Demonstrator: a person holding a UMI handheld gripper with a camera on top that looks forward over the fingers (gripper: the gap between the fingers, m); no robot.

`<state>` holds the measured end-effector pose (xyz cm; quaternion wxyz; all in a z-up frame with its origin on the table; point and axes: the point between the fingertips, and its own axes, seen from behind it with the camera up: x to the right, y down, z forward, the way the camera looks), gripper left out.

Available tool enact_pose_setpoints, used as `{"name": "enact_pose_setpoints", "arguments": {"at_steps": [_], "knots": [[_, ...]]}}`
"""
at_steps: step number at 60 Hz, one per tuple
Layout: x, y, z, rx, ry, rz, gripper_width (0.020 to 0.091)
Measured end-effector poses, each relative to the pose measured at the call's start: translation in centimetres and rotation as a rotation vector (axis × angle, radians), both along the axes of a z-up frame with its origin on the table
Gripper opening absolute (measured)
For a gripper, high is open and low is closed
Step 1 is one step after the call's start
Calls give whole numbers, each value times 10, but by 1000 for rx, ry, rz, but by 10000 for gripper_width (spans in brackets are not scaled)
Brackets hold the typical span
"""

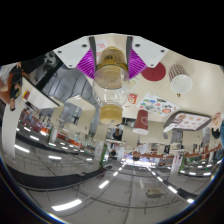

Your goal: Pour water

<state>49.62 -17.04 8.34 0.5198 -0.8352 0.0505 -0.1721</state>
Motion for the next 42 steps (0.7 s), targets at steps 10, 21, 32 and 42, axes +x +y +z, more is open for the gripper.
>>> {"name": "enact_pose_setpoints", "arguments": {"at_steps": [10, 21, 32, 42], "knots": [[6, 21, 75, -38, -477, -6, 414], [-31, 52, 130, -121, -1097, 99, 412], [-84, 74, 118, -214, -1530, 238, 411], [-108, 84, 85, -280, -1736, 346, 410]]}}
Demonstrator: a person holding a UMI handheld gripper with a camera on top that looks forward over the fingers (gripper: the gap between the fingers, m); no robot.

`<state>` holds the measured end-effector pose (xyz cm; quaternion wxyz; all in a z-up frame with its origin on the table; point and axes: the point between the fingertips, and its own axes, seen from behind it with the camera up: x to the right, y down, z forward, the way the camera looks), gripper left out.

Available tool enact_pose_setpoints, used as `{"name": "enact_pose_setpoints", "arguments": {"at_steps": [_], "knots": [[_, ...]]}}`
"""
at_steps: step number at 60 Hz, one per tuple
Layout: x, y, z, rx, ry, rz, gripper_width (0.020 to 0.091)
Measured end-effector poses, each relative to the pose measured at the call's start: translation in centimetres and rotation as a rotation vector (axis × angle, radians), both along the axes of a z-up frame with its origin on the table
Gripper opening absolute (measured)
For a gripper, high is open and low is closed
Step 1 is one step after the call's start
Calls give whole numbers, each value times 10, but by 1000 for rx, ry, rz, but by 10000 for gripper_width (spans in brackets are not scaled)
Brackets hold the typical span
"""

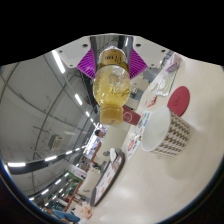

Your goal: Pour water

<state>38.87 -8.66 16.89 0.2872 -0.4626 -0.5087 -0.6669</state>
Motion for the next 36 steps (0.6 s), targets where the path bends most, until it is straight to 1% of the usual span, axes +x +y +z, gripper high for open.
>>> {"name": "enact_pose_setpoints", "arguments": {"at_steps": [10, 20, 26, 36], "knots": [[3, 2, -27, -69, -67, -9, 413], [-3, 5, -17, -49, 25, 1, 410], [-1, 5, -7, -25, 269, -13, 412], [-4, 3, 7, 51, 897, -33, 411]]}}
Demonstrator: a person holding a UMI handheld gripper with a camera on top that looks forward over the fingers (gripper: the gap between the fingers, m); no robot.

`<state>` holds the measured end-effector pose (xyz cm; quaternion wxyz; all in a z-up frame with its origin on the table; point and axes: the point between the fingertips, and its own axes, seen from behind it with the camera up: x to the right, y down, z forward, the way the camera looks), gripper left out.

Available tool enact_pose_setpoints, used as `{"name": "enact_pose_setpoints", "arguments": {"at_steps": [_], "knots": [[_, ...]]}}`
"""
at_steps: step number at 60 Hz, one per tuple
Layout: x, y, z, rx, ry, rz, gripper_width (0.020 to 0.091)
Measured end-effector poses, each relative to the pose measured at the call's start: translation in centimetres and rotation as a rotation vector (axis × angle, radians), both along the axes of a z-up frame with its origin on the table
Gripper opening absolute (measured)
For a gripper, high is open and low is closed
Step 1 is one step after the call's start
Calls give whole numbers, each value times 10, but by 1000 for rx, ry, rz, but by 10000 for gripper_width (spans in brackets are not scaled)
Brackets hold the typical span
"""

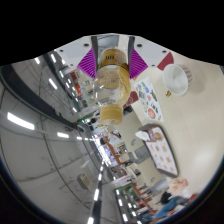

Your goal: Pour water

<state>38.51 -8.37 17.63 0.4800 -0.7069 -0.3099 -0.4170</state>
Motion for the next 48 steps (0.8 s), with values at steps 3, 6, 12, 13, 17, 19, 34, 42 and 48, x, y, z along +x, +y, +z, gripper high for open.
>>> {"name": "enact_pose_setpoints", "arguments": {"at_steps": [3, 6, 12, 13, 17, 19, 34, 42, 48], "knots": [[-1, 0, -2, 12, 174, -17, 410], [0, -2, -8, 12, 360, -43, 410], [4, 0, -37, -7, 663, -95, 411], [1, 1, -44, -9, 702, -104, 412], [7, 2, -63, -22, 840, -129, 410], [8, 2, -73, -34, 899, -143, 411], [5, 4, -128, -75, 1071, -155, 411], [1, 4, -134, -61, 1073, -125, 422], [2, 3, -134, -46, 1086, -126, 441]]}}
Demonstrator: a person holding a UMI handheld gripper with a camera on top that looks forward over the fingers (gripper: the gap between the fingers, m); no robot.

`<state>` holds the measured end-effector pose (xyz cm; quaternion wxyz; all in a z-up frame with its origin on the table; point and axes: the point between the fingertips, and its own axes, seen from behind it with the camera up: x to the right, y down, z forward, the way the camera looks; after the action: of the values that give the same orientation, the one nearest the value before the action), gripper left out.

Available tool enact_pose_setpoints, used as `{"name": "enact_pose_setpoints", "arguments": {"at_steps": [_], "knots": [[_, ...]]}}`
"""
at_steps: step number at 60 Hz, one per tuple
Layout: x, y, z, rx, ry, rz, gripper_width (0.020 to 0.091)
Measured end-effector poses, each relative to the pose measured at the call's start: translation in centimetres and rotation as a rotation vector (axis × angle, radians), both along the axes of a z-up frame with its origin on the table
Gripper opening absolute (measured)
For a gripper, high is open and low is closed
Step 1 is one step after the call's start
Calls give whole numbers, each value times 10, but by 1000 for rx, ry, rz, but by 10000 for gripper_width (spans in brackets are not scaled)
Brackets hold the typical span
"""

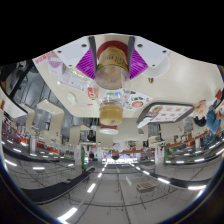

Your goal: Pour water

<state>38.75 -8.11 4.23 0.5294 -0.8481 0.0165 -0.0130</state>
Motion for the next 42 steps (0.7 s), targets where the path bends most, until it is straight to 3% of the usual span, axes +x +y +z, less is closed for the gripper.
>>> {"name": "enact_pose_setpoints", "arguments": {"at_steps": [8, 11, 15, 42], "knots": [[-2, -2, -4, -42, 7, -3, 535], [-4, -8, -8, -80, 27, -11, 703], [2, -22, -4, -109, 23, -41, 851], [-53, -174, 63, -286, -39, -54, 851]]}}
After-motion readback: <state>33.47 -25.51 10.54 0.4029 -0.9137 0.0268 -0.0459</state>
